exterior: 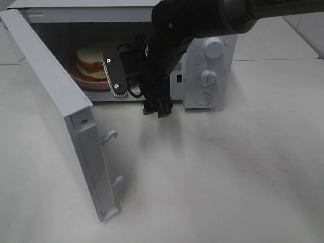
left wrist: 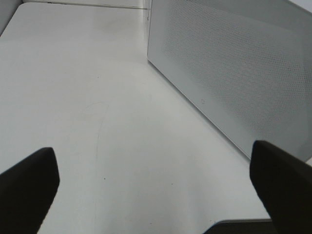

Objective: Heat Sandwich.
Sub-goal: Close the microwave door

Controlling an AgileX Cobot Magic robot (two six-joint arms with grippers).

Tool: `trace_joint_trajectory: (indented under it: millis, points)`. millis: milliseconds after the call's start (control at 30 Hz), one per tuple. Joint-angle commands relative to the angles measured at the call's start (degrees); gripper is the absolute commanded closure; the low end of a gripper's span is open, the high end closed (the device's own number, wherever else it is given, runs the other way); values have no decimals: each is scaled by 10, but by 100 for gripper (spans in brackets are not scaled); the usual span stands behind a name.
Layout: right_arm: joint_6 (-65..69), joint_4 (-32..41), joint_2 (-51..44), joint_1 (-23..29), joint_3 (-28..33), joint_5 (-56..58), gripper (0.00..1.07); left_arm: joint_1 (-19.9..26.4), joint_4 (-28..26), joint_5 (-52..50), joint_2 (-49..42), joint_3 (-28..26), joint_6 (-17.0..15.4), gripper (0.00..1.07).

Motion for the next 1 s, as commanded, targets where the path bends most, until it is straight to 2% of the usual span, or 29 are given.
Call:
trace_joint_trajectory:
  millis: [33,100,633,1000]
  points:
    - [6,1,-36,0,37,-6,24,-3,-5,-8,-9,-1,1,7]
    - [9,2,-64,0,73,-13,25,-3,-5,-8,-9,-1,1,7]
    - [63,-1,-207,1,231,-30,29,-3,-5,-8,-9,-1,1,7]
    - [187,-1,-309,1,328,-29,31,-3,-5,-8,-9,-1,1,7]
